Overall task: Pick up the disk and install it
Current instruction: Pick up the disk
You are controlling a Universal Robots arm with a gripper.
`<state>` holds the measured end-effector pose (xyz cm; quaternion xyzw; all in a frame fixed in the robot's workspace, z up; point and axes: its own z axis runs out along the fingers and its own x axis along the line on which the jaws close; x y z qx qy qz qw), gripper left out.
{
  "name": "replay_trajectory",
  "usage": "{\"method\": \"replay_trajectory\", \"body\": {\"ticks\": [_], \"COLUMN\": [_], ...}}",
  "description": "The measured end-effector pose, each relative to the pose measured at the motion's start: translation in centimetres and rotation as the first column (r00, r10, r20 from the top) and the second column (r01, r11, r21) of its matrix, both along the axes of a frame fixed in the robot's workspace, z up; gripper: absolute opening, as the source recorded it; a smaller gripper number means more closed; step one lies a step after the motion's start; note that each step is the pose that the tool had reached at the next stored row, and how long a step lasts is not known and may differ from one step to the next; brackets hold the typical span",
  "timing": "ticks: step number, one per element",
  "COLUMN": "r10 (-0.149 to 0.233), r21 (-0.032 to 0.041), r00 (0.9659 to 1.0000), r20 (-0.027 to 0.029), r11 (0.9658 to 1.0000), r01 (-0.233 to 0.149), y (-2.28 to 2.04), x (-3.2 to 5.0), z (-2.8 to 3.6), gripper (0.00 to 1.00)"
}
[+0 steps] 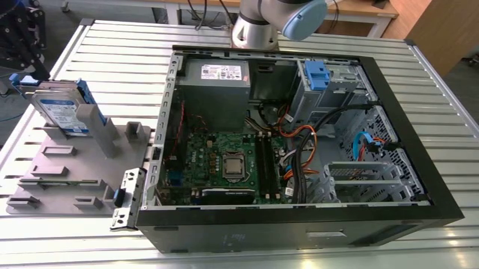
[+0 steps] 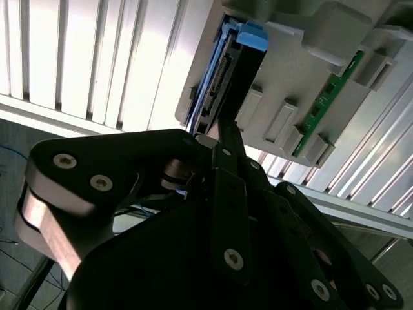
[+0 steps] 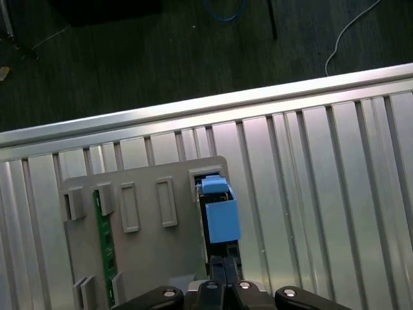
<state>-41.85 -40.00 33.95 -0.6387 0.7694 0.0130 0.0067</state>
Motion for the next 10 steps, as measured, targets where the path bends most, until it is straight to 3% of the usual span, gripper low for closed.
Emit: {"method": "replay_trajectory", "body": {"ticks": [10], "r10": [0.012], "r21": [-0.0002], "r00": [0.9999], "r20": [-0.0003], "r11": [0.9999], "r01": [-0.012], "y": [0.0], "x": [0.21], "z": [-0.23], "gripper": [0.11]}}
